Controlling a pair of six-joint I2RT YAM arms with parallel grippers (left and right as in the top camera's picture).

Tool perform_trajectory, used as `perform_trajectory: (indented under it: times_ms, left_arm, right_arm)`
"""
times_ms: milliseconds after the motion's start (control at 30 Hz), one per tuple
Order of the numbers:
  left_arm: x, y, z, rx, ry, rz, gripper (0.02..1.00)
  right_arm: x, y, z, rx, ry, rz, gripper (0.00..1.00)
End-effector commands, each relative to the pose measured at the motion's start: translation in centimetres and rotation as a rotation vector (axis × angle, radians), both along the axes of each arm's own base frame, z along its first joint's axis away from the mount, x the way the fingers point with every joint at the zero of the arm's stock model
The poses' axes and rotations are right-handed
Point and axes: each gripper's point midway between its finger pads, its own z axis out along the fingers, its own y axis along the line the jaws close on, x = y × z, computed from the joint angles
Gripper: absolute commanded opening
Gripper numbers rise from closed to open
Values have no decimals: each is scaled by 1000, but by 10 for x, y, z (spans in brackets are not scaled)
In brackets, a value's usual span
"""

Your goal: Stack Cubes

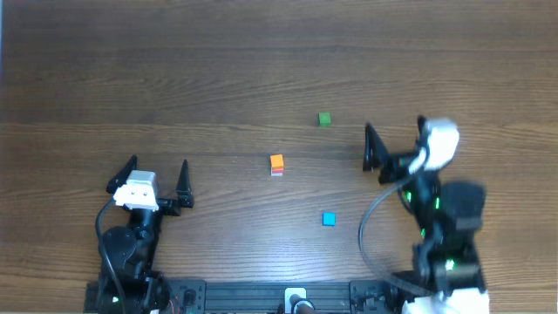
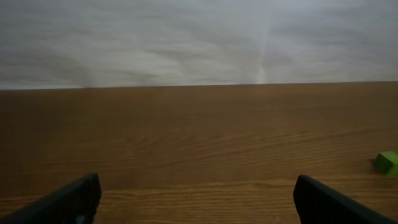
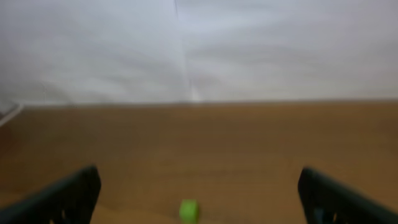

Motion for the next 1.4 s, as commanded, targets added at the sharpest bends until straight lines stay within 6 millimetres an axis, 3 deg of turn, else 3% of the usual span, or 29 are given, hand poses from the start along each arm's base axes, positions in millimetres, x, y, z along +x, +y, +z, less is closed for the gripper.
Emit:
perform_trajectory:
  times_ms: [33,267,400,567,767,867,1267,1400]
  left_arm:
    - [0,-1,-1,13,-2,-7,998]
    - [0,-1,-1,13,-2,-7,1000]
    - [0,-1,-1,13,-2,-7,1000]
    - [0,-1,-1,13,-2,-7,1000]
    - [0,-1,-1,13,-2,-7,998]
    - [0,-1,-1,13,-2,-7,998]
    - [0,-1,-1,13,-2,-7,1000]
    - [0,-1,-1,13,-2,-7,998]
  right_arm:
    - [32,17,9,19,186,88,993]
    - [74,38,-31,-33,610,117,993]
    - [95,70,-76,-130,839,132,993]
    - [104,89,-117,-213,969,81,993]
    - [110,96,-169,-283,1087,5,993]
    - [114,89,-195,-303,1139,-64,993]
    - [120,80,-243,-322,1207,-119,993]
    - [124,79,-247,-317,1201,-122,917]
